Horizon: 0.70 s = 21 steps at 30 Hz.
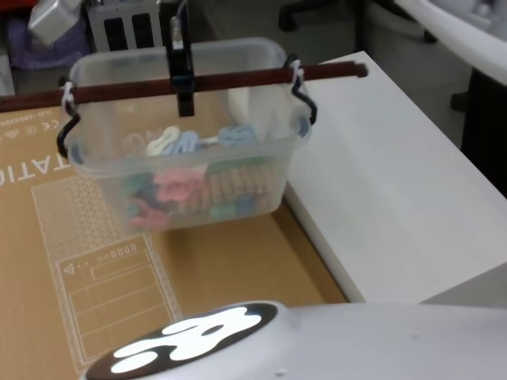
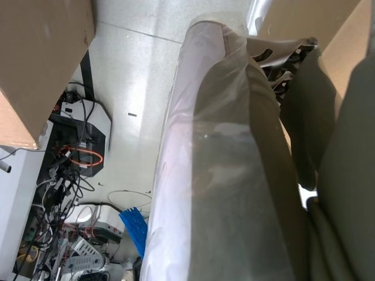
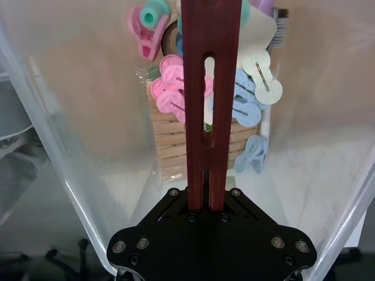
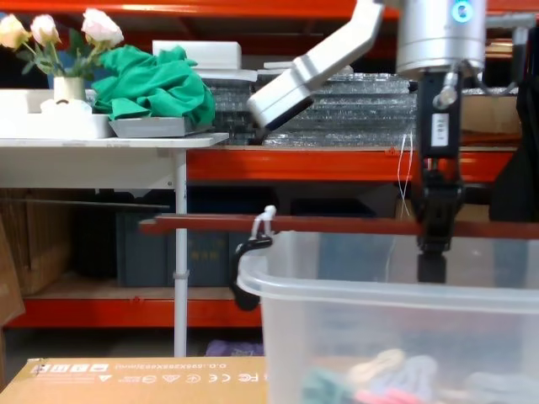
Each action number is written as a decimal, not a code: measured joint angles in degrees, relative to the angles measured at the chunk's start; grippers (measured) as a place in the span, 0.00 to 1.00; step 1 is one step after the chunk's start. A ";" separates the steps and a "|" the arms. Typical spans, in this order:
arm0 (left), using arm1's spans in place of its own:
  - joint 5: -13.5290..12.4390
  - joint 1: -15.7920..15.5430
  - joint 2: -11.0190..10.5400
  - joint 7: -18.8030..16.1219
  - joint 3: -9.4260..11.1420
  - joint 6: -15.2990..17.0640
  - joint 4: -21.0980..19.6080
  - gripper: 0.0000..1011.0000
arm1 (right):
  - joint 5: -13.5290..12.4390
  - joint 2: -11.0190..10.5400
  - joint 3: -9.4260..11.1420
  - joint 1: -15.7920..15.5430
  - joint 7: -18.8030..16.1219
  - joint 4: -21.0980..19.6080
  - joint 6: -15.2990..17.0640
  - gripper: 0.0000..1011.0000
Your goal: Use one hand to grasp the basket and place it at the designated location.
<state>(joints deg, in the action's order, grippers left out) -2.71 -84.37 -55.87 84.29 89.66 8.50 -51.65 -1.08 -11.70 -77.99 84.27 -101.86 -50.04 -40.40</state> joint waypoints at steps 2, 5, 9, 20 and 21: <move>0.00 0.00 0.00 0.00 0.00 0.00 0.00 0.00 | -0.10 1.06 -0.41 -0.15 0.00 1.06 -0.96 0.00; 0.00 0.00 0.00 0.00 0.00 0.00 0.00 0.00 | -0.44 2.86 -1.14 -0.49 -0.06 3.13 -2.79 0.00; 0.00 0.00 0.00 0.00 0.00 0.00 0.00 0.00 | -1.30 5.10 -2.13 -1.07 -0.47 6.07 -5.54 0.00; 0.00 0.00 0.00 0.00 0.00 0.00 -0.01 0.00 | -3.55 8.65 -4.33 -3.16 -1.72 9.67 -10.40 0.00; 0.00 0.00 0.00 0.00 0.00 0.00 -0.01 0.00 | -3.64 8.75 -4.50 -3.28 -1.77 9.46 -10.48 0.00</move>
<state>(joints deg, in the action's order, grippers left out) -2.71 -84.37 -55.87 84.29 89.66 8.49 -51.66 -4.72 -2.95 -82.49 80.99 -103.63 -40.58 -50.87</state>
